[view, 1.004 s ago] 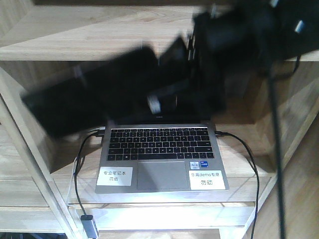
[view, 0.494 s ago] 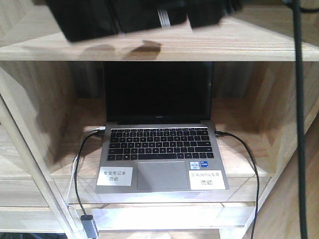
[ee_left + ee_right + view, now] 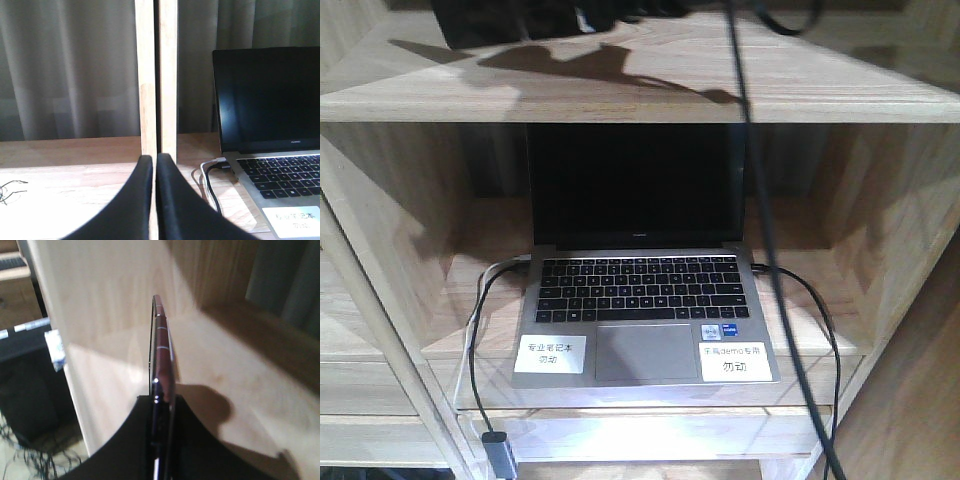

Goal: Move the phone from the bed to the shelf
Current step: 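Raise the phone onto the upper shelf with the right gripper, then lower the phone flat on the shelf and open the right gripper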

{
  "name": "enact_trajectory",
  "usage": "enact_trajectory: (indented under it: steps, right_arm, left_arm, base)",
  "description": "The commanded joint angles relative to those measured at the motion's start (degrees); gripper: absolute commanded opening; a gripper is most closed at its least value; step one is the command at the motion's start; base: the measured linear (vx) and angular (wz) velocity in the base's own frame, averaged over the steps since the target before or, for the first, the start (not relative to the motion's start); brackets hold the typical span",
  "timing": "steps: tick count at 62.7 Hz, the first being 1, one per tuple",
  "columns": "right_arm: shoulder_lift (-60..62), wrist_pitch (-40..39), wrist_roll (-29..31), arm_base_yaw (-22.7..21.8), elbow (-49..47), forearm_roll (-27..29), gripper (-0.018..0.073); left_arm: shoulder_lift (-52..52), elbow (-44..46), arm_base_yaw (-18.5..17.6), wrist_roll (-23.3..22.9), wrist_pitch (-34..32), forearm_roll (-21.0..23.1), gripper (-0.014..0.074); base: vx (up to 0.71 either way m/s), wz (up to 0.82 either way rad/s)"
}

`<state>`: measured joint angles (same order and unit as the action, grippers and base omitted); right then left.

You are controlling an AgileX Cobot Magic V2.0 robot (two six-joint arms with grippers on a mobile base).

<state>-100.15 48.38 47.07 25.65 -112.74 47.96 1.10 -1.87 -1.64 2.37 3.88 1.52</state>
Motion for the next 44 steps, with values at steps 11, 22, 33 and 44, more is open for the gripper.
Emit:
enact_trajectory:
  steps: [11,22,33,44]
  right_arm:
    - [-6.1,-5.7,0.4,0.1,-10.0,6.9,-0.0002]
    - [-8.9,-6.9,0.1,0.1,-10.2,7.0,-0.0002]
    - [-10.7,-9.0,-0.1,0.1,-10.2,7.0,-0.0002]
    - [-11.8,-10.3,-0.1,0.1,-10.2,6.6,-0.0002]
  left_arm:
    - [0.3,1.4,-0.3,-0.5,-4.2,0.6,0.0001]
    - [0.3,1.4,-0.3,-0.5,-4.2,0.6,0.0001]
    - [0.3,1.4,-0.3,-0.5,-4.2,0.6,0.0001]
    - [0.3,1.4,-0.3,-0.5,-4.2,0.6,0.0001]
  base:
    - [0.00,0.00]
    - [0.00,0.00]
    - [0.00,0.00]
    - [0.00,0.00]
